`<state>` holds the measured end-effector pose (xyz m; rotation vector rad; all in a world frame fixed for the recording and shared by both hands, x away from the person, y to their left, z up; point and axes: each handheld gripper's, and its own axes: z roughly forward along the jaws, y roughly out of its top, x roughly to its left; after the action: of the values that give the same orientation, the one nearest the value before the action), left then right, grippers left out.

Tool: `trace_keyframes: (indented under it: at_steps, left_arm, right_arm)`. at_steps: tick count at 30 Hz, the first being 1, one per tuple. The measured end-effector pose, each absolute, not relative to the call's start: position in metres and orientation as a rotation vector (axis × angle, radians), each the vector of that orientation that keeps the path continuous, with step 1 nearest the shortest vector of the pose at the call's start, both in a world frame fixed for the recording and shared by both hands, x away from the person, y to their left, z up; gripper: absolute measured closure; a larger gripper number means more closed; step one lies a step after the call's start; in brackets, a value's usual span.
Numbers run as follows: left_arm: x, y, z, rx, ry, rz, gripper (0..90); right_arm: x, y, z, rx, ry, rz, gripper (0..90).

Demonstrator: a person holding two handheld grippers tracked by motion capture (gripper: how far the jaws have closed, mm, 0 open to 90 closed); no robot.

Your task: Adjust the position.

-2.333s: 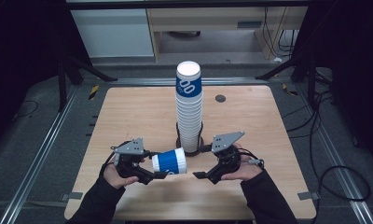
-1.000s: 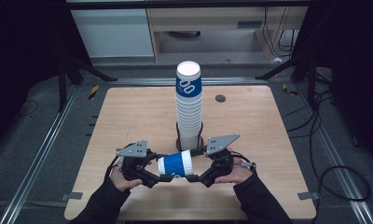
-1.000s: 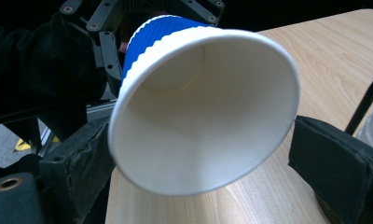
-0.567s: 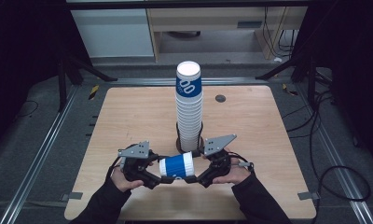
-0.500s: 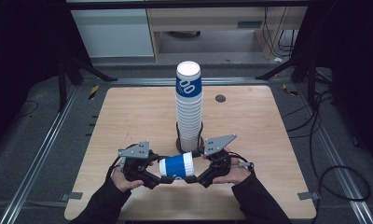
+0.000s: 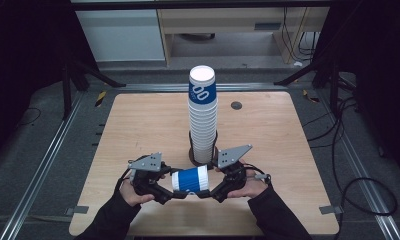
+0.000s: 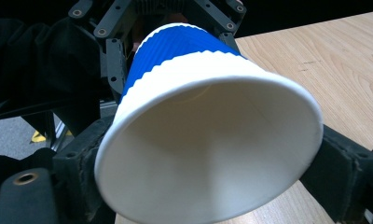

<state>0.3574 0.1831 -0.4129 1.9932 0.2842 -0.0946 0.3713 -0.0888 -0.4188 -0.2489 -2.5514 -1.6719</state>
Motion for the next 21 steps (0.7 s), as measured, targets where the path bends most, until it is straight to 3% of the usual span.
trace_keyframes:
  at_steps: [21]
  left_arm:
    - [0.359, 0.193, -0.406, 2.045, 0.304, -0.052, 18.2]
  right_arm:
    - [0.376, -0.101, -0.408, -0.257, -2.598, -1.655, 14.8]
